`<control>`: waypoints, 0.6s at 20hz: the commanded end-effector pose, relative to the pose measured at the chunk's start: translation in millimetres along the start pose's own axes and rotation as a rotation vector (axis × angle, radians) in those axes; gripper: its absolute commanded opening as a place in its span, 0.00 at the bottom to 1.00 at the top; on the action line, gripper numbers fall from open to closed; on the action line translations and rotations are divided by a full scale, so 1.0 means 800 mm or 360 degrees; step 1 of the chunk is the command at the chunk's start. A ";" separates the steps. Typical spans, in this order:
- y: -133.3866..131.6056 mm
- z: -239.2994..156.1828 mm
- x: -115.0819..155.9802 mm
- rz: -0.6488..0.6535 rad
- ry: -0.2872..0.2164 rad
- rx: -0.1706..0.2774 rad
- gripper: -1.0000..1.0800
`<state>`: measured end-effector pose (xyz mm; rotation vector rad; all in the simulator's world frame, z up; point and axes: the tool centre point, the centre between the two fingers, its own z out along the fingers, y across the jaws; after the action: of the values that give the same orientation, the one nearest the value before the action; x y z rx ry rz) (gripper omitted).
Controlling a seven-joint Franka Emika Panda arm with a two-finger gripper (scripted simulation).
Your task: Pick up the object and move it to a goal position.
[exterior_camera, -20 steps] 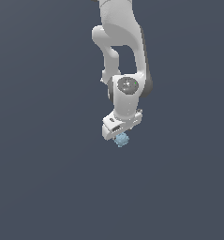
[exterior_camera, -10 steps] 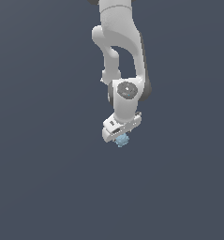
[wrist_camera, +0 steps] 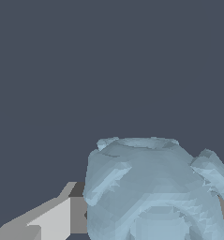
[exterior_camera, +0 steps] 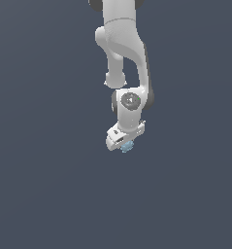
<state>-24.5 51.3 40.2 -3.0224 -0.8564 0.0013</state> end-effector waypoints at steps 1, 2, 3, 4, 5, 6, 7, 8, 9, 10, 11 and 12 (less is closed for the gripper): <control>0.000 0.001 0.000 0.0000 0.0001 0.0000 0.00; 0.000 0.001 0.000 0.0000 0.0001 0.0000 0.00; 0.000 0.001 0.000 0.0000 0.0001 0.0000 0.00; 0.000 0.001 0.000 0.0000 0.0001 0.0000 0.00; 0.000 0.001 0.000 0.0000 0.0001 0.0000 0.00; 0.000 0.001 0.000 0.0000 0.0001 0.0000 0.00; 0.000 0.001 0.000 0.0000 0.0001 0.0000 0.00; 0.000 0.001 0.000 0.0000 0.0001 0.0000 0.00; 0.000 0.001 0.000 0.0000 0.0001 0.0000 0.00; 0.001 0.000 0.000 0.0001 0.0001 -0.0002 0.00; 0.001 0.000 0.000 0.0001 0.0001 -0.0002 0.00; 0.002 -0.001 0.000 0.0001 0.0001 -0.0002 0.00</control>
<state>-24.2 50.6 40.4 -3.0233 -0.8561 0.0000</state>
